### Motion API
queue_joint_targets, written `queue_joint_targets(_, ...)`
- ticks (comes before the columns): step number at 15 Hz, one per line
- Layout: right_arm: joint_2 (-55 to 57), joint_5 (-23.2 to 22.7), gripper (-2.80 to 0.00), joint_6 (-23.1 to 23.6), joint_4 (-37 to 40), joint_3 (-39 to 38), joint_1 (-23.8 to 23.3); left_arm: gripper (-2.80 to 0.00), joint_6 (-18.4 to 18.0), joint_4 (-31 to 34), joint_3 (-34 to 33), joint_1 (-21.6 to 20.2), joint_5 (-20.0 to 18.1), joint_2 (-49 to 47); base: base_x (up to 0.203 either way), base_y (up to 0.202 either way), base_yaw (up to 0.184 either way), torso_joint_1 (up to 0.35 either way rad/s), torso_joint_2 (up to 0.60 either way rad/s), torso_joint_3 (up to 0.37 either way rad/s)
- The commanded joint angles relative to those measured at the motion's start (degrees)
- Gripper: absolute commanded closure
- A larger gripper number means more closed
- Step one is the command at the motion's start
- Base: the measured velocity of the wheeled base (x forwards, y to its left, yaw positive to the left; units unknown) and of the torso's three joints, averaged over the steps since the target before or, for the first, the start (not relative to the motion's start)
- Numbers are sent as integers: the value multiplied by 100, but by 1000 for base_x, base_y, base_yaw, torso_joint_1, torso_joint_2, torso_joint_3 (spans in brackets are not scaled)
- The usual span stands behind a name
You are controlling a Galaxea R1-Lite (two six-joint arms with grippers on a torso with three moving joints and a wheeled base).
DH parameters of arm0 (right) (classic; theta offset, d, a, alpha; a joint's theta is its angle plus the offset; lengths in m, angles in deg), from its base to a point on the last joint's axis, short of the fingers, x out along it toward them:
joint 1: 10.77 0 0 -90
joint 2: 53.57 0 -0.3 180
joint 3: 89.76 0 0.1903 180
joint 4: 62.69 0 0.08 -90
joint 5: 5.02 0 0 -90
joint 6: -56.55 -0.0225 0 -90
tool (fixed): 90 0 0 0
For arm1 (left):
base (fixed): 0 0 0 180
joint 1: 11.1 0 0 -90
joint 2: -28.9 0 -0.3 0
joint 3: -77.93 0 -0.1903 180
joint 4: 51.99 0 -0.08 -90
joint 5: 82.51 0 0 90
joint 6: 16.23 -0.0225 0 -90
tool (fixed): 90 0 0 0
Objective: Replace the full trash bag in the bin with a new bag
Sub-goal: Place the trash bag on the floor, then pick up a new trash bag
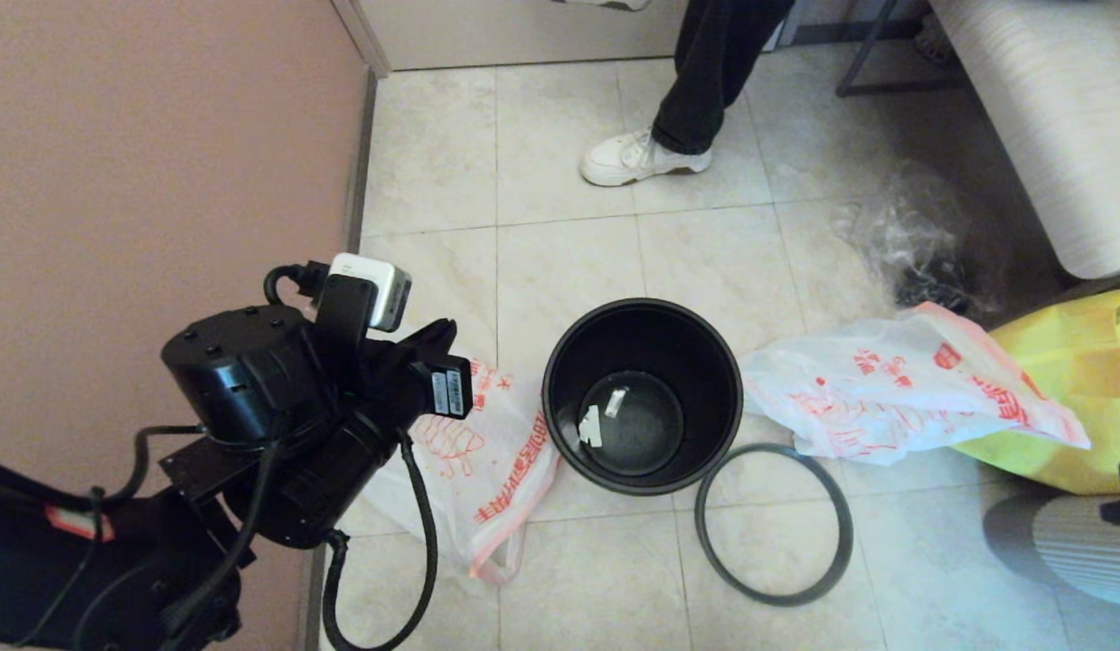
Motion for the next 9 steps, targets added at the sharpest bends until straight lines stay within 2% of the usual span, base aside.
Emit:
queue_joint_targets(1, -877, 43, 0, -61, 68, -176, -10, 0, -8, -14, 73, -178, 15, 59, 0, 0, 0, 0, 0, 0)
queue_joint_targets(5, -2194, 192, 0, -82, 551, -785, -129, 0, 5, 240, 41, -375, 16, 213, 0, 0, 0, 0, 0, 0)
queue_joint_targets(7, -2987, 195, 0, 49, 637, -1144, -255, 0, 3, 251, 67, -557, -1, 199, 0, 0, 0, 0, 0, 0)
queue_joint_targets(9, -3866, 192, 0, 269, 684, -1319, -401, 0, -9, 259, 162, -540, -2, 181, 0, 0, 0, 0, 0, 0)
